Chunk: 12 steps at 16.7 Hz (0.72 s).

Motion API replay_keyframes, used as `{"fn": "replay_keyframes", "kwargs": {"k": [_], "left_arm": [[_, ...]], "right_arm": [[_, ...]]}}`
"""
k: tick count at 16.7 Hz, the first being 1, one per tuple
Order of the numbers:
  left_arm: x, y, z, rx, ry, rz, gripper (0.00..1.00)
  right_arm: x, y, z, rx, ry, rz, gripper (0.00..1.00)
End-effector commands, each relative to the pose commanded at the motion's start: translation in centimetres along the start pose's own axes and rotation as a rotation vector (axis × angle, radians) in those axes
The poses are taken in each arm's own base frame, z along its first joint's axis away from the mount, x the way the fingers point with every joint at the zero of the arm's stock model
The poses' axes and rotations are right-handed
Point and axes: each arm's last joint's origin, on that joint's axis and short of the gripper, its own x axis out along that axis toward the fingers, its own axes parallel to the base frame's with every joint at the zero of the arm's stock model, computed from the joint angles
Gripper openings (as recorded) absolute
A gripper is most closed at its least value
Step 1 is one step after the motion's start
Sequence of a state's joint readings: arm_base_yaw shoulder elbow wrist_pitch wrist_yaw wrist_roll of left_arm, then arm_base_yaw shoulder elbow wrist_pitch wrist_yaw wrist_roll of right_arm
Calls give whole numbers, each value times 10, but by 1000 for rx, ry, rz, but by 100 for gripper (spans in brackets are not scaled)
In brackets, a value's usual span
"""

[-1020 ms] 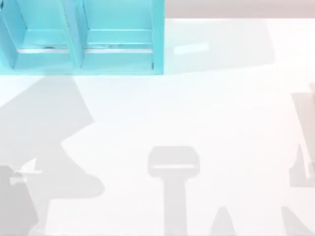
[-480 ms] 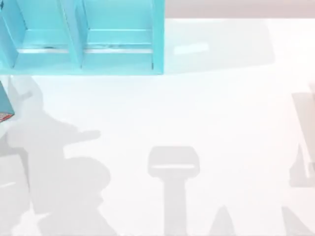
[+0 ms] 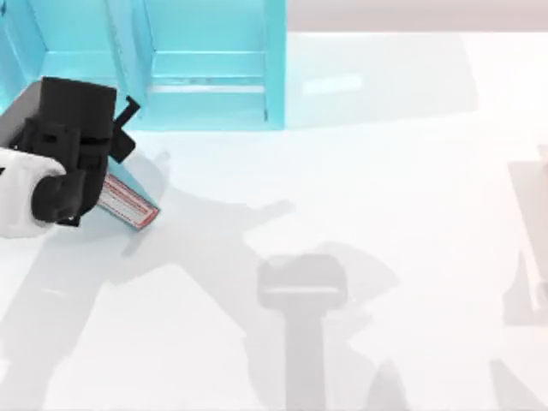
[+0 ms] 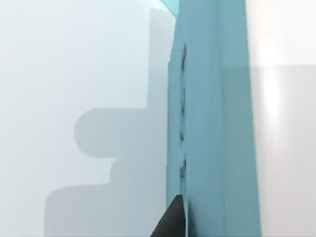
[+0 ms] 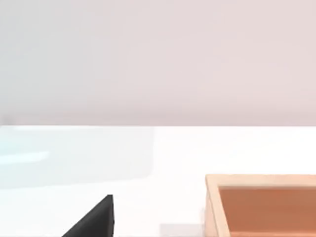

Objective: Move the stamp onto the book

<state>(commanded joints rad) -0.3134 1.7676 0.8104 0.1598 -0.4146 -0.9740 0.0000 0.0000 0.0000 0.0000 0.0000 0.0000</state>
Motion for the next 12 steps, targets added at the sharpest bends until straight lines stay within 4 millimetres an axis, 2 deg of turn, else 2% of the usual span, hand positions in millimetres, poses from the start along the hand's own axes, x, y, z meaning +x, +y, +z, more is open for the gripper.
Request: {"fn": "replay_keyframes", "kwargs": {"k": [3, 5, 9, 12], "left_arm": [[-1, -16, -51, -84, -4, 53, 0], [-9, -36, -87, -178, -40, 31, 0], [-52, -91, -150, -474, -125, -168, 0], [-93, -119, -192, -662, -127, -324, 0]], "right_arm": [[0, 0, 0, 0, 0, 0, 100], [0, 0, 0, 0, 0, 0, 100], [0, 0, 0, 0, 0, 0, 100], [0, 0, 0, 0, 0, 0, 100]]}}
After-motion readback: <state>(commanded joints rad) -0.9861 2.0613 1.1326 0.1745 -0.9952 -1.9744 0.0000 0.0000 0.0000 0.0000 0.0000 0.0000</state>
